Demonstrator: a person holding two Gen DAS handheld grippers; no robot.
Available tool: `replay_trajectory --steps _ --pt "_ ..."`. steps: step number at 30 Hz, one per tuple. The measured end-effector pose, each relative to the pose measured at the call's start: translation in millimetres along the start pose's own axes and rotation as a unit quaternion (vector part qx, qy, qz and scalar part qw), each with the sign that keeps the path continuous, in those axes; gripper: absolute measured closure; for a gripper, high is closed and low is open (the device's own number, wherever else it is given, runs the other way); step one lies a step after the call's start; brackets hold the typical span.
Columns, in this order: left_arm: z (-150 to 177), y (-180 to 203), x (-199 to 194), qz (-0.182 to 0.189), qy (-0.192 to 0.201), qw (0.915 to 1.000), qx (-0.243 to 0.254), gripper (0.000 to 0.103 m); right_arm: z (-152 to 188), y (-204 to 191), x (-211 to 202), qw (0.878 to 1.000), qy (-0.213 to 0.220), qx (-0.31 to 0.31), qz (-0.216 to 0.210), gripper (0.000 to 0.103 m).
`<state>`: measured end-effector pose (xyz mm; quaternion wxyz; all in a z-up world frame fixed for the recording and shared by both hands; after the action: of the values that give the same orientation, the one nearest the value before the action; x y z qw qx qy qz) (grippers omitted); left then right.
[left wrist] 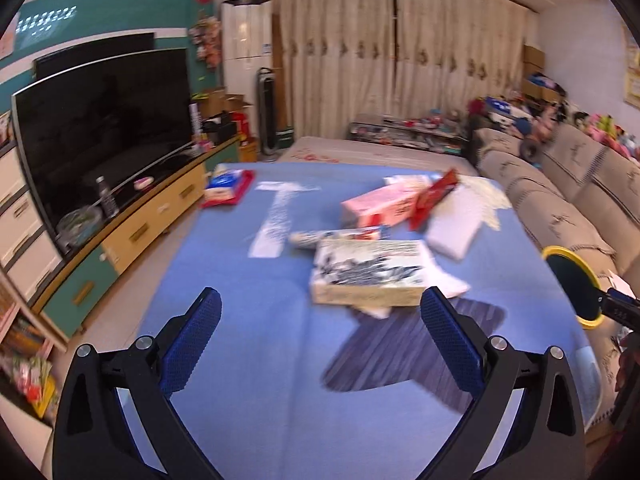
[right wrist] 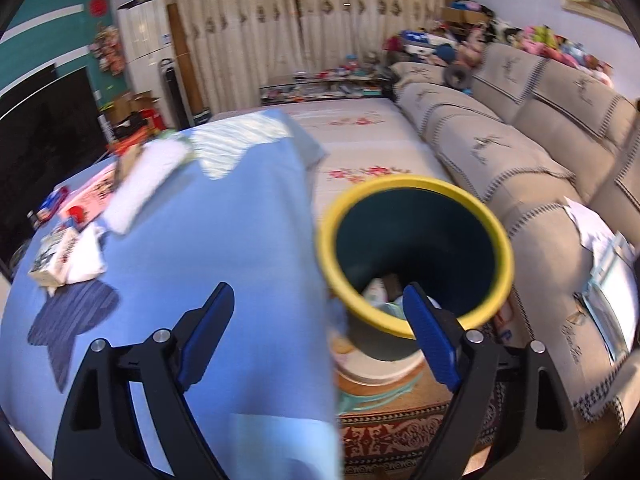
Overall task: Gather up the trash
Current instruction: 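Move the right gripper back over the table toward the white foam net, then grasp the white foam fruit net with the right gripper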
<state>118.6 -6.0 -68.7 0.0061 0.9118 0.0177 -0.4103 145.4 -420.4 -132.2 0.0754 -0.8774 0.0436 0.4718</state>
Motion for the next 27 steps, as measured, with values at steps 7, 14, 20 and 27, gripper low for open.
replay_trajectory --steps 7,14,20,27 --pt "6.0 -29.5 1.5 -0.017 0.002 0.9998 -0.012 0.005 -30.6 -99.4 13.3 0.997 -0.001 -0.06 -0.052 0.022" --pt "12.4 -43.2 5.1 0.001 -0.004 0.9998 -0.017 0.005 -79.4 -165.6 46.4 0.995 -0.016 -0.065 -0.071 0.022" --pt "17.6 -48.5 13.6 0.008 -0.013 0.9997 -0.02 0.005 -101.1 -183.7 89.2 0.996 -0.052 -0.053 -0.046 0.022" --pt "19.2 -48.0 23.8 0.015 -0.022 0.9994 -0.022 0.005 -103.5 -191.7 118.7 0.996 -0.076 -0.034 -0.042 0.027"
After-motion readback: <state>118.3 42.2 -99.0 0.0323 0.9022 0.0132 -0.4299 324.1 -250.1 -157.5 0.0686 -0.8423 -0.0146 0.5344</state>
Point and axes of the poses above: each gripper's, at about its wrist camera, not at the fingertips, and x roughly the way its jaws point, y to its right, z to its underside, the point moved 5 cm from there along x, roughly the way its jaws point, and after that the axes turned 12 degrees about -y, right-handed, at the moved point
